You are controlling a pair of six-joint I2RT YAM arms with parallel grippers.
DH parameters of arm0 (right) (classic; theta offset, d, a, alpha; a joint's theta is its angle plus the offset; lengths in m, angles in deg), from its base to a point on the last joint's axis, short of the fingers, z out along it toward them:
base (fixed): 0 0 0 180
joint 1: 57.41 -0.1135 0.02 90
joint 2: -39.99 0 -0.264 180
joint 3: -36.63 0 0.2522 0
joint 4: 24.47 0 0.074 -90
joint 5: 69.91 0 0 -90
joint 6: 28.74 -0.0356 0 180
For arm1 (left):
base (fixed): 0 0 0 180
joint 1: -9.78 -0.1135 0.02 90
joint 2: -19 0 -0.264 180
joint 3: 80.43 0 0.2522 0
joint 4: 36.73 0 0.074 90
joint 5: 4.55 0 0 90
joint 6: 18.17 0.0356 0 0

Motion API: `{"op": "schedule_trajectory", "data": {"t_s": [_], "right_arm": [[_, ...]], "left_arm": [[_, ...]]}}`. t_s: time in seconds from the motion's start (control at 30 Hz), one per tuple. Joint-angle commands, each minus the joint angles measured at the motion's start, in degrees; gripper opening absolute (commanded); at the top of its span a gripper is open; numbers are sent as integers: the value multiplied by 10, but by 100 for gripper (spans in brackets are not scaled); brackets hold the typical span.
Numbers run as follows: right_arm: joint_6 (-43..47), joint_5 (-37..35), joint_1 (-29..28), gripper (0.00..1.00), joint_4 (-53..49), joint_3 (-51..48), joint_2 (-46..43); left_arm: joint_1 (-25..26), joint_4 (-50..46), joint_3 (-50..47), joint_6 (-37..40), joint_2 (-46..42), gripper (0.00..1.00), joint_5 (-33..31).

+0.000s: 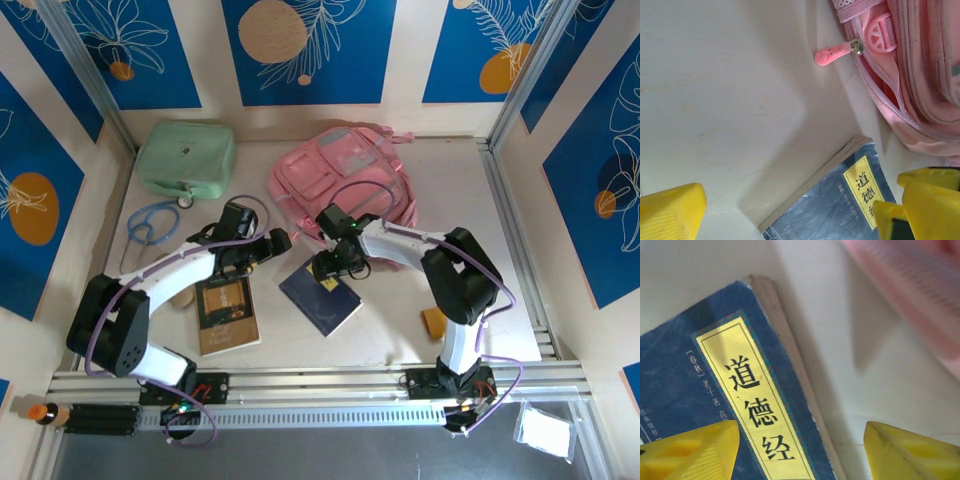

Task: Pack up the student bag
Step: Move the book to the center of the table, then pick up the book at the center of the table.

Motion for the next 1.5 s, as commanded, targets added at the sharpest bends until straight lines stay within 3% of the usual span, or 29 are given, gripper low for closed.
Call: {"op": "schedule_trajectory", "data": {"t_s": [0.0,0.2,0.37,0.57,0.73,1.1,1.47], "right_arm": [[10,-22,-14,67,-34,33,22],[-4,-99,-42,66,-56,59,55],[-56,-133,-35,58,-65,68,72],[-153,-54,23,50,-37,33,53],[-179,-15,29,47,-30,22,31],[-199,77,54,47,-12,-23,-21],[-193,113,61,44,1,-41,-24]], "left_arm": [[3,23,2,-15,4,100,10],[5,22,-5,-17,5,100,6],[5,25,-9,-20,7,100,8],[11,22,-17,-35,8,100,12],[42,24,-27,-57,17,99,18],[127,77,-59,-143,54,78,44],[135,102,-60,-156,81,56,46]]}}
